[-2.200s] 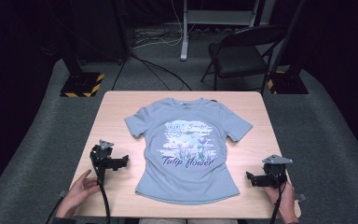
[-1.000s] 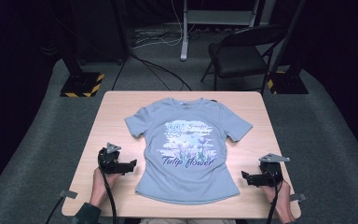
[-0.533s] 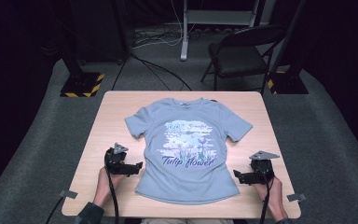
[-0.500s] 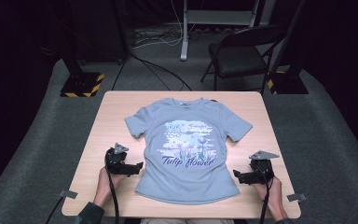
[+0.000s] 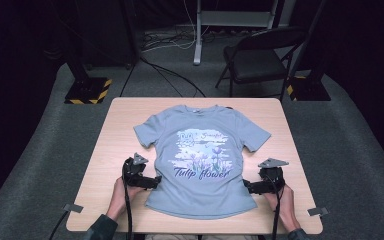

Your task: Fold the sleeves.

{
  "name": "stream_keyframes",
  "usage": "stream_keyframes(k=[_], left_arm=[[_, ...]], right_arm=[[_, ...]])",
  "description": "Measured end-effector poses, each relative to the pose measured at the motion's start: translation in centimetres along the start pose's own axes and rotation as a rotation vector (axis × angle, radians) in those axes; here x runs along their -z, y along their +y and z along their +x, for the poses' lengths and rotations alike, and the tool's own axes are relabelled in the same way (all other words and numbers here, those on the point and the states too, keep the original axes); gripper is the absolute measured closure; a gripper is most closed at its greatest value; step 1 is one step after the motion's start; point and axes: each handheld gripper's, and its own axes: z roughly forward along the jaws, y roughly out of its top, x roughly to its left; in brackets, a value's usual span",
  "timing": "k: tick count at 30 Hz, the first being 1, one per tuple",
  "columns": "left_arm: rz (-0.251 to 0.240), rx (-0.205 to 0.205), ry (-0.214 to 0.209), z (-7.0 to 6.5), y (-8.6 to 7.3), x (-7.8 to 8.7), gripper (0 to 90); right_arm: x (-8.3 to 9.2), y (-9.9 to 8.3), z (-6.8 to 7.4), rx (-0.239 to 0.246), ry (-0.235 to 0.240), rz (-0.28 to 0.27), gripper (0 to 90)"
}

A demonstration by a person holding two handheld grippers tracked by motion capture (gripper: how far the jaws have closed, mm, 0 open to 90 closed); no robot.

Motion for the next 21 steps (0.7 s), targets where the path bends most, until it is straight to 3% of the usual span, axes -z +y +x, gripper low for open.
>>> stream_keyframes(k=[9, 21], left_arm=[[0.023, -0.034, 0.017, -0.11, -0.14, 0.00, 1.3], [0.031, -0.045, 0.012, -0.16, -0.51, 0.41, 1.8]], right_arm=[[-1.03, 0.30, 0.64, 0.057, -0.051, 0.049, 4.0], [-0.73, -0.18, 1.07, 0.080, -0.041, 0.049, 4.8]])
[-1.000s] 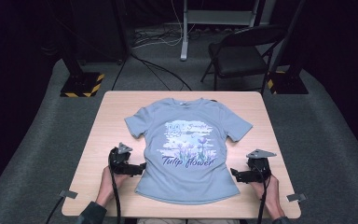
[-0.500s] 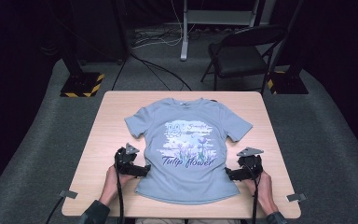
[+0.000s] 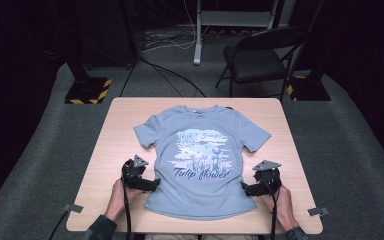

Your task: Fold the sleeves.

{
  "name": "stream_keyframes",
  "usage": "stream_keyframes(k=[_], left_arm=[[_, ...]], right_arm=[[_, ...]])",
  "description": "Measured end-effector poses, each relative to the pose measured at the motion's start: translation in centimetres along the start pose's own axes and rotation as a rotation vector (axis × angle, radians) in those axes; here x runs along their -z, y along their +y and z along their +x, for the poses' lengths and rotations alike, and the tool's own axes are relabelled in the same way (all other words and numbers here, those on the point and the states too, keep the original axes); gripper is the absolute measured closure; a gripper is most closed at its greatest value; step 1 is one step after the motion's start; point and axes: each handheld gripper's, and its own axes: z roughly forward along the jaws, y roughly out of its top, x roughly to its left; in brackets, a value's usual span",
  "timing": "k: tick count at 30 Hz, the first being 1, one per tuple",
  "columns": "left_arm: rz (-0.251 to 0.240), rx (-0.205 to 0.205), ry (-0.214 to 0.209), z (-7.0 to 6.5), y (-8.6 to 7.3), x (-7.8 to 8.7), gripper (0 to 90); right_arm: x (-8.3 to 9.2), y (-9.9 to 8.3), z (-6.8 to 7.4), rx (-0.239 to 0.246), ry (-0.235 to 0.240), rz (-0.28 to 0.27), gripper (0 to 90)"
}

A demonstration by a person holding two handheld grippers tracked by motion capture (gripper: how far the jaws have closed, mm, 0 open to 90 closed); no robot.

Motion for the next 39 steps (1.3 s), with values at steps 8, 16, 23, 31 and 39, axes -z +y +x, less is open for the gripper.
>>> stream_keyframes(k=[8, 16, 23, 31, 39], left_arm=[[0.007, -0.005, -0.006, -0.2, -0.3, 0.3, 2.1], [0.016, -0.019, -0.012, -0.3, -0.6, 0.7, 2.2], [0.018, -0.027, -0.020, -0.4, -0.8, 0.9, 2.2], [0.026, -0.037, -0.027, -0.4, -1.0, 1.1, 2.3], [0.034, -0.047, -0.032, -0.5, -1.2, 1.3, 2.3]], right_arm=[[0.3, -0.2, 0.3, 0.018, 0.004, 0.005, 4.9], [0.4, -0.2, 0.4, 0.016, 0.016, 0.018, 4.9], [0.5, -0.3, 0.5, 0.020, 0.028, 0.028, 5.0], [0.7, -0.3, 0.7, 0.024, 0.041, 0.041, 5.1], [0.8, -0.4, 1.0, 0.029, 0.054, 0.049, 5.1]])
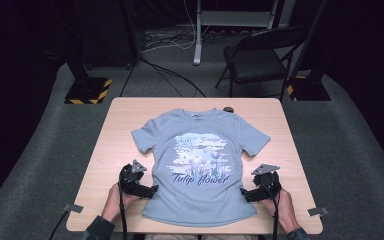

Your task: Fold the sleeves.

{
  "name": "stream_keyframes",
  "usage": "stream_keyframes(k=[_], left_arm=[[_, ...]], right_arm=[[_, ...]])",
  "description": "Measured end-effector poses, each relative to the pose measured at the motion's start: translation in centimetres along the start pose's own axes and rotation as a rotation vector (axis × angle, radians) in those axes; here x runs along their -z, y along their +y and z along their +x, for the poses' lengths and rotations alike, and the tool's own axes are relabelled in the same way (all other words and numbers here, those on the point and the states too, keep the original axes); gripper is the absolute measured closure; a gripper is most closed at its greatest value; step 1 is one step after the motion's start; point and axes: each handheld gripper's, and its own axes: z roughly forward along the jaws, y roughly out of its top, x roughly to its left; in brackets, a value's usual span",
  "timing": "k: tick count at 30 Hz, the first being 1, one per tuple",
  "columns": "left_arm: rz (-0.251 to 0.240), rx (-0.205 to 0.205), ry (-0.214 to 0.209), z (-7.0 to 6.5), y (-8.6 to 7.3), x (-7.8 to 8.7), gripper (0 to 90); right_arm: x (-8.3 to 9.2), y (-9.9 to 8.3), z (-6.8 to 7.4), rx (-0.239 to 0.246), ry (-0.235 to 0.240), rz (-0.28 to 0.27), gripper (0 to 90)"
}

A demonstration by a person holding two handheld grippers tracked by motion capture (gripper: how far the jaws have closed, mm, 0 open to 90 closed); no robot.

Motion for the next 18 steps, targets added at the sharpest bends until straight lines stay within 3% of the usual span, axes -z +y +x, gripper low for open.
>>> stream_keyframes(k=[18], left_arm=[[0.007, -0.014, -0.009, -0.38, -0.58, 0.53, 2.5]], right_arm=[[0.33, -0.29, 0.57, 0.028, 0.019, 0.005, 5.4]])
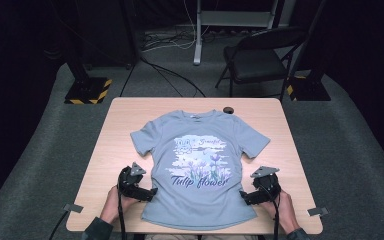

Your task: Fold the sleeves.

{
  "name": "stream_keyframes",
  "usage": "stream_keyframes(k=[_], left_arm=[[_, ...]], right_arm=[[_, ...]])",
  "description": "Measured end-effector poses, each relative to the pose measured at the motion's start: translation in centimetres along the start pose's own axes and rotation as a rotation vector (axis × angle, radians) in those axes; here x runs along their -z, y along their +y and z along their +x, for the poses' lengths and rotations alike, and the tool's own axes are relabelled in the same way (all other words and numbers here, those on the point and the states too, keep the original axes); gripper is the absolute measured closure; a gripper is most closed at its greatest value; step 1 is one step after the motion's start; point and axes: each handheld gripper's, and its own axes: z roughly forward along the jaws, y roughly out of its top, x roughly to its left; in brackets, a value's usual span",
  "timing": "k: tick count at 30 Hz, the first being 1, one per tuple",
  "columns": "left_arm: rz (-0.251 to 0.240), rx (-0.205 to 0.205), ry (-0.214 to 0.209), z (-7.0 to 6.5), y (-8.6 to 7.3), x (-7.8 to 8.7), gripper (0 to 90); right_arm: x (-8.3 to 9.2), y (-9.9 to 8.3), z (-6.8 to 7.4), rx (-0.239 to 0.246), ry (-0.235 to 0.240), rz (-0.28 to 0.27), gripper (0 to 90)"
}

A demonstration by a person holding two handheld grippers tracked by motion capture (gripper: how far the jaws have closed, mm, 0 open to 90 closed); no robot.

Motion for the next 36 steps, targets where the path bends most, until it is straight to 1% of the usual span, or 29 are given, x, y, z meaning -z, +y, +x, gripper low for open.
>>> stream_keyframes(k=[19, 32, 34, 36], left_arm=[[0.004, -0.003, -0.006, -0.6, -0.7, 0.6, 2.8], [0.010, -0.016, -0.014, -0.8, -1.2, 1.0, 3.0], [0.009, -0.012, -0.015, -0.8, -1.3, 1.1, 3.0], [0.013, -0.019, -0.015, -0.8, -1.3, 1.2, 3.0]], right_arm=[[0.4, -0.4, 0.7, 0.027, 0.023, 0.007, 5.8], [0.7, -0.7, 1.5, 0.039, 0.038, 0.013, 6.1], [0.8, -0.8, 1.5, 0.041, 0.042, 0.013, 6.1], [0.8, -0.8, 1.6, 0.043, 0.046, 0.015, 6.2]])
